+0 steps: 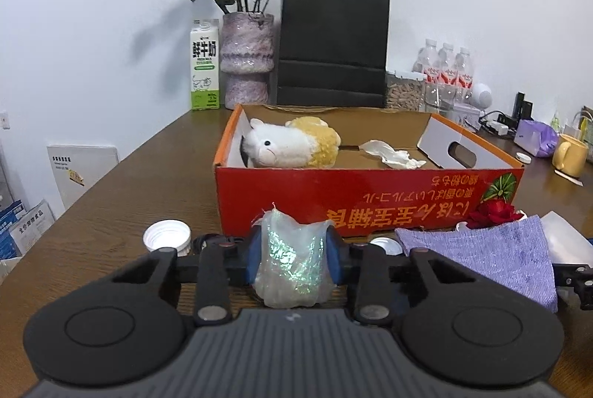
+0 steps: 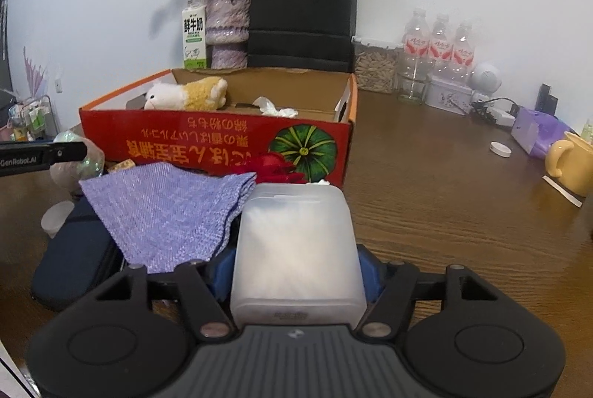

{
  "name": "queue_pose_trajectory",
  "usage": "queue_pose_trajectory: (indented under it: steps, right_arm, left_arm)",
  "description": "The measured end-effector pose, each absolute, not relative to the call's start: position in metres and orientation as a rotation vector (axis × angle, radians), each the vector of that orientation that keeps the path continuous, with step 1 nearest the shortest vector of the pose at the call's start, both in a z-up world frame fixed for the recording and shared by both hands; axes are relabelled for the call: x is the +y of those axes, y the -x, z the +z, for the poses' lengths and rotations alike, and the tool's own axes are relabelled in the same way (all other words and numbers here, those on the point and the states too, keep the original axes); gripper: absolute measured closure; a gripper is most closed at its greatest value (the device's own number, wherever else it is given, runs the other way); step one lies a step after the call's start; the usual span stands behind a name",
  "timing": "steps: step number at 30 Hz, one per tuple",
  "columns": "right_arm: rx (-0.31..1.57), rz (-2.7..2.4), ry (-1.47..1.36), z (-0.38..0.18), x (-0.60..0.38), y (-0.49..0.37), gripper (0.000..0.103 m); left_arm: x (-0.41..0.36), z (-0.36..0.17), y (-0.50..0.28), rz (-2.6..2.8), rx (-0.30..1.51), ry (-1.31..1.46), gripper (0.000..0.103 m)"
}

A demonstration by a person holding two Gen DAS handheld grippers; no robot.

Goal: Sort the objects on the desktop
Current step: 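Grasp the iridescent plastic bag with the left tool while the right tool grasps the clear box, then lower the plastic bag and clear box into the cardboard box, open both tools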

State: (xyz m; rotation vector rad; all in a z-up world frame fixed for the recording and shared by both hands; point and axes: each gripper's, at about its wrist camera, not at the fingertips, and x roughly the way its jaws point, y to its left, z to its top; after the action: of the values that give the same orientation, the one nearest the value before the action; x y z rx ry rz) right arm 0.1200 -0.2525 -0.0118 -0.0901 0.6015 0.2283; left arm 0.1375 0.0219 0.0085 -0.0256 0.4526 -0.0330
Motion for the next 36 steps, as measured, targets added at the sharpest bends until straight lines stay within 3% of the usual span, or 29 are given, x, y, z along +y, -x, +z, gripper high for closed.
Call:
queue_pose_trajectory:
  steps: [17, 26, 36]
  right_arm:
    - [0.404, 0.209, 0.099, 0.066, -0.251, -0.125, 0.039]
    - [0.359, 0.225, 0.079, 0.103, -0.221, -0.185, 0.039]
    - [0.440, 0.209, 0.039, 0.089, -0.196, -0.281, 0.039]
  left_arm:
    - [0.017, 0.073, -0.139, -0.112, 0.286, 0.034, 0.069]
    - [-0.008, 0.105, -0.187, -0.175, 0.235, 0.048, 0.069]
    - [-0.026, 0.101, -0.279, -0.143, 0.306, 0.080, 0.069]
